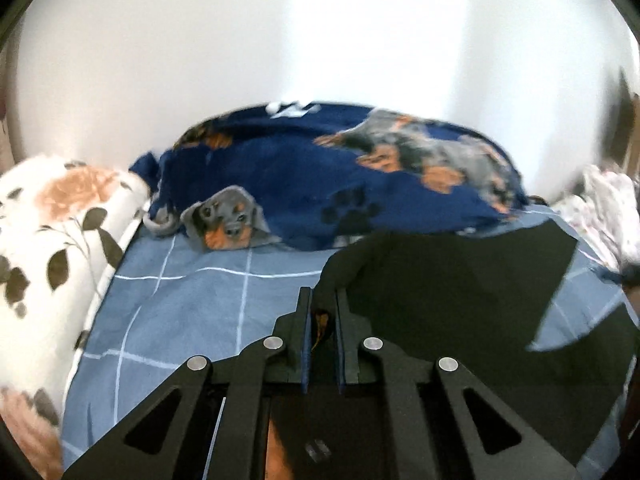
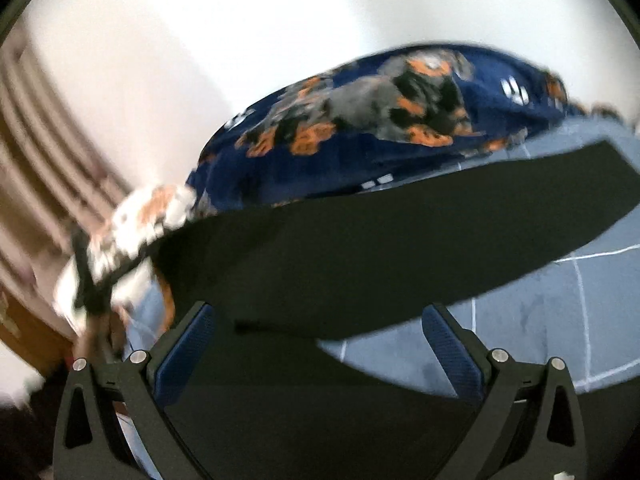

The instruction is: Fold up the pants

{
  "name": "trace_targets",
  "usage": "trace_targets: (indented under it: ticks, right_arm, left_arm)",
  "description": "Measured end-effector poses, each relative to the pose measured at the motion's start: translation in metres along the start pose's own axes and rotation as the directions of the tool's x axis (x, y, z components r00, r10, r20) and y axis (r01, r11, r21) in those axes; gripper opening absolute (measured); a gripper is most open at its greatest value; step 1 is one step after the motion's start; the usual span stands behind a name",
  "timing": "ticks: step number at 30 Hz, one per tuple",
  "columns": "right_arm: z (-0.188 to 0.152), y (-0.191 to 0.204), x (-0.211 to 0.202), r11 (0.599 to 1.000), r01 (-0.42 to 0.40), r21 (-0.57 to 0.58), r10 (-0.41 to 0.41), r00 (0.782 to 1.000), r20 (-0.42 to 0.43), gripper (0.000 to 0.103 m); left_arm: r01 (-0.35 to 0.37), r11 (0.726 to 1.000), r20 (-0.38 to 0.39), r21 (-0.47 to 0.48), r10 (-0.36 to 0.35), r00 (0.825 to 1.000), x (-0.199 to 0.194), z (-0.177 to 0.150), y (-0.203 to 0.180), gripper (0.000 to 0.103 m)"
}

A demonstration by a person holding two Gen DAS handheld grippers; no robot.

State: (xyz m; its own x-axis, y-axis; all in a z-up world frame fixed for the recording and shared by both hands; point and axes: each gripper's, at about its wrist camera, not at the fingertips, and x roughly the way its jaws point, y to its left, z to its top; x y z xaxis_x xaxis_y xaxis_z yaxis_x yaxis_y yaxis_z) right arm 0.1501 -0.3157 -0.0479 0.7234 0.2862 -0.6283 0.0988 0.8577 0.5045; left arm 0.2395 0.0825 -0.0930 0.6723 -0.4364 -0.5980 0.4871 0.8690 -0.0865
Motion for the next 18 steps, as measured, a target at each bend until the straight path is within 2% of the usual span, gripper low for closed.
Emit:
trace_targets:
  ticks: [2, 5, 8, 12, 15, 16, 17, 18]
  right_arm:
    - [0.019, -0.018, 0.010, 0.994, -0.059, 0.094, 0.059, 0.998, -0.002, 0.103]
    - [0.051, -0.048, 0.034, 0.962, -0.116, 0.246, 0.121, 0.993, -0.007, 0.101]
    - [0.070, -0.071, 0.060, 0.937, -0.101, 0.335, 0.116, 0.993, -0.024, 0.100]
    - [0.081, -0.109, 0.105, 0.850, -0.106, 0.517, 0.156, 0.986, -0.054, 0.091]
    - [0.087, -0.124, 0.129, 0.820, -0.093, 0.565, 0.153, 0.986, -0.060, 0.085]
    - [0.089, -0.125, 0.135, 0.821, -0.091, 0.564, 0.159, 0.985, -0.073, 0.078]
    - [0.090, -0.127, 0.142, 0.824, -0.077, 0.561, 0.151, 0.985, -0.087, 0.063]
    - [0.091, -0.128, 0.147, 0.829, -0.055, 0.557, 0.133, 0.986, -0.101, 0.053]
  left_arm:
    - [0.019, 1.000, 0.027, -0.009, -0.019, 0.999, -0.025, -0.013, -0.011, 0.009]
    - [0.043, 0.998, 0.045, -0.047, -0.041, 0.998, -0.053, -0.031, -0.020, 0.010]
    - [0.040, 0.997, 0.055, -0.063, -0.036, 0.998, -0.075, -0.050, -0.032, 0.010]
    - [0.055, 0.994, 0.035, -0.096, -0.052, 0.998, -0.089, -0.070, -0.044, 0.010]
    - [0.058, 0.990, 0.006, -0.128, -0.058, 0.998, -0.090, -0.080, -0.049, 0.010]
    - [0.059, 0.989, -0.004, -0.136, -0.060, 0.998, -0.089, -0.083, -0.049, 0.010]
    - [0.060, 0.987, -0.011, -0.146, -0.063, 0.998, -0.089, -0.085, -0.049, 0.010]
    - [0.060, 0.986, -0.017, -0.157, -0.064, 0.998, -0.088, -0.088, -0.048, 0.011]
